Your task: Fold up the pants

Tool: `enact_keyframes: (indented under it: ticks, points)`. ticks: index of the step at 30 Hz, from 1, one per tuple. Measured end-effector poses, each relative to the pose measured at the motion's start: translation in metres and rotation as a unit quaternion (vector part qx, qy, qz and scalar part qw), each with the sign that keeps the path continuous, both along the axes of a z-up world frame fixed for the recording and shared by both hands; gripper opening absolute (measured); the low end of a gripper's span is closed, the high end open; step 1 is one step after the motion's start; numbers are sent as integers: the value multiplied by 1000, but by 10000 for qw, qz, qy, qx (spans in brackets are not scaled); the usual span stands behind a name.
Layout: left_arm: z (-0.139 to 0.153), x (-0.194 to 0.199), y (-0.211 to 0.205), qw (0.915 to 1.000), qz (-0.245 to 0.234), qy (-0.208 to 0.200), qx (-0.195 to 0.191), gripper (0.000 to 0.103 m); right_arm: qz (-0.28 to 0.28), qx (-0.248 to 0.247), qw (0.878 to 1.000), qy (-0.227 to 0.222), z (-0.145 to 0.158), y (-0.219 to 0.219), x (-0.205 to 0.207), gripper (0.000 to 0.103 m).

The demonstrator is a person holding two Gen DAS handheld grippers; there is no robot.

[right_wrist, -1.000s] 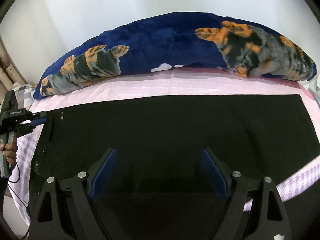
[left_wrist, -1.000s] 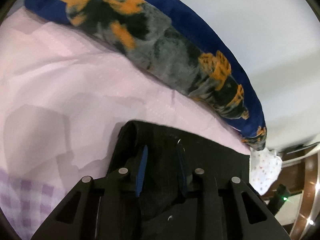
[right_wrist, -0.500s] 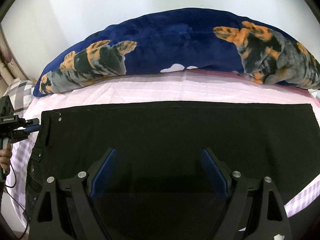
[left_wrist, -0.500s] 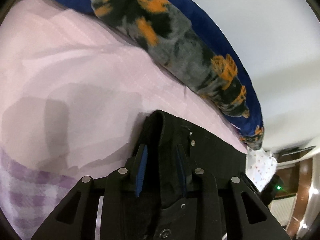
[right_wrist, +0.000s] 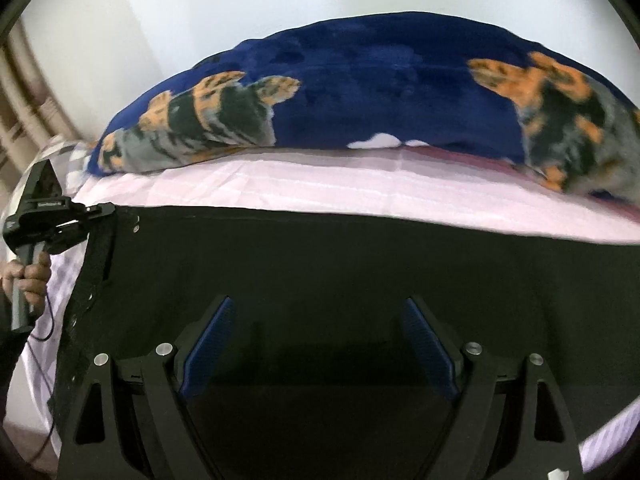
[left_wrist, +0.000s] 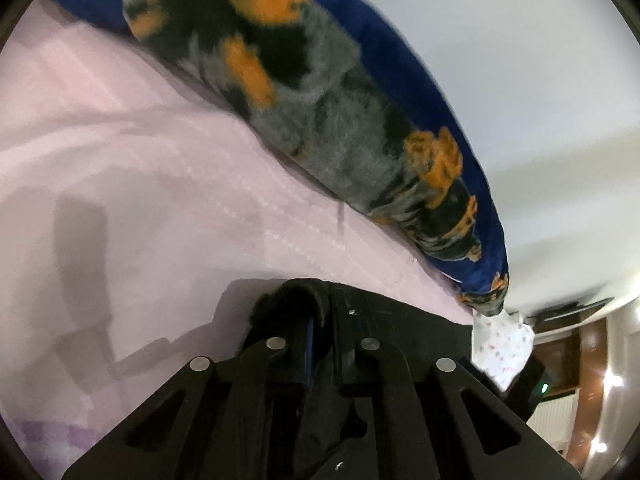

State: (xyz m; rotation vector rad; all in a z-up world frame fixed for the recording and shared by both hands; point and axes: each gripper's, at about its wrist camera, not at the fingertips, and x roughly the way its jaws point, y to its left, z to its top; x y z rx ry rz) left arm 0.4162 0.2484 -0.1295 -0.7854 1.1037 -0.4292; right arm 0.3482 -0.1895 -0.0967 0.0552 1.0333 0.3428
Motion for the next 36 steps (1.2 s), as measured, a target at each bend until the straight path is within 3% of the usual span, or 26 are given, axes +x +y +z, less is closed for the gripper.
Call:
enact_keyframes:
  ticks: [2, 5, 9, 16, 20, 23, 25, 31, 36]
  points:
    - [15, -11, 0, 9993, 56, -329, -180, 7, 360, -35, 9993, 44, 2, -3, 12, 84]
    - [49, -33, -12, 9955, -56, -941, -94, 7, 1080, -168, 9940, 88, 9, -2, 32, 84]
    - [83, -61, -30, 9882, -261, -1508, 15, 7, 2234, -304, 9736, 351, 15, 8, 63, 83]
    - [102, -84, -34, 9855, -182, -1686, -39, 7, 3559, -310, 9276, 1097, 12, 31, 112, 80]
    - [110, -90, -34, 9847, -142, -1737, 7, 7, 4149, -440, 8946, 1602, -2, 47, 120, 69]
    - [116, -94, -32, 9847, -112, -1738, 81, 7, 4290, -620, 8813, 1880, -14, 40, 123, 59]
    - [117, -94, -31, 9850, -104, -1718, 140, 7, 4244, -686, 8813, 1961, -19, 30, 124, 52]
    - [114, -87, -32, 9857, -15, -1652, 330, 7, 3820, -828, 9002, 1920, -23, -7, 115, 15]
    - [114, -87, -32, 9837, 134, -1693, 586, 7, 3465, -1099, 9254, 1073, 1, -6, 79, 8]
